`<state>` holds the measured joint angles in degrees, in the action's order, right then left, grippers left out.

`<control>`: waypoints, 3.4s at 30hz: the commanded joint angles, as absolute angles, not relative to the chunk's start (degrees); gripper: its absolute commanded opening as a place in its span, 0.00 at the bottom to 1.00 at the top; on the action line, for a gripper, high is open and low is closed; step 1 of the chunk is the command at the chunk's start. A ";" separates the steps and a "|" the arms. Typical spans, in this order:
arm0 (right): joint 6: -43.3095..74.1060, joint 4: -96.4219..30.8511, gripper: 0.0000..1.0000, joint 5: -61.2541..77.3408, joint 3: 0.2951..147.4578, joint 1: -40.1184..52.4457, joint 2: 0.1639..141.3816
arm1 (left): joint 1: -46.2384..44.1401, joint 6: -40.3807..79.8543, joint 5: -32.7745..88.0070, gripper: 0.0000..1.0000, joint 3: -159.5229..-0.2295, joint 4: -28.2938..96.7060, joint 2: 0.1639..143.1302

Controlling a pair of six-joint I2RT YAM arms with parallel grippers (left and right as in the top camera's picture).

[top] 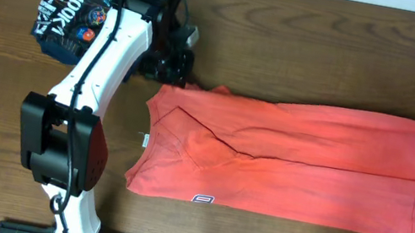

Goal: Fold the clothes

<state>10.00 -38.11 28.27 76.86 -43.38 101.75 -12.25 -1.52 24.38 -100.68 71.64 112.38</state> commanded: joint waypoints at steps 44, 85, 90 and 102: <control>14.81 -60.18 0.02 1.08 77.14 -48.47 101.34 | -13.98 -1.39 21.43 0.06 -80.34 86.72 103.33; 3.09 -51.55 0.63 6.00 71.85 -43.33 101.36 | -13.96 0.75 21.17 0.39 -80.36 73.69 103.33; -4.67 -46.46 0.65 6.44 68.25 -44.27 101.36 | -13.96 0.73 21.17 0.39 -80.36 73.10 103.33; -2.35 -51.13 0.18 24.51 67.61 -44.99 101.36 | -13.96 0.71 20.91 0.06 -80.09 70.78 103.35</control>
<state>-3.55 -49.47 18.61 67.85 -44.99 101.75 -14.04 0.36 21.47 -80.47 70.83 103.39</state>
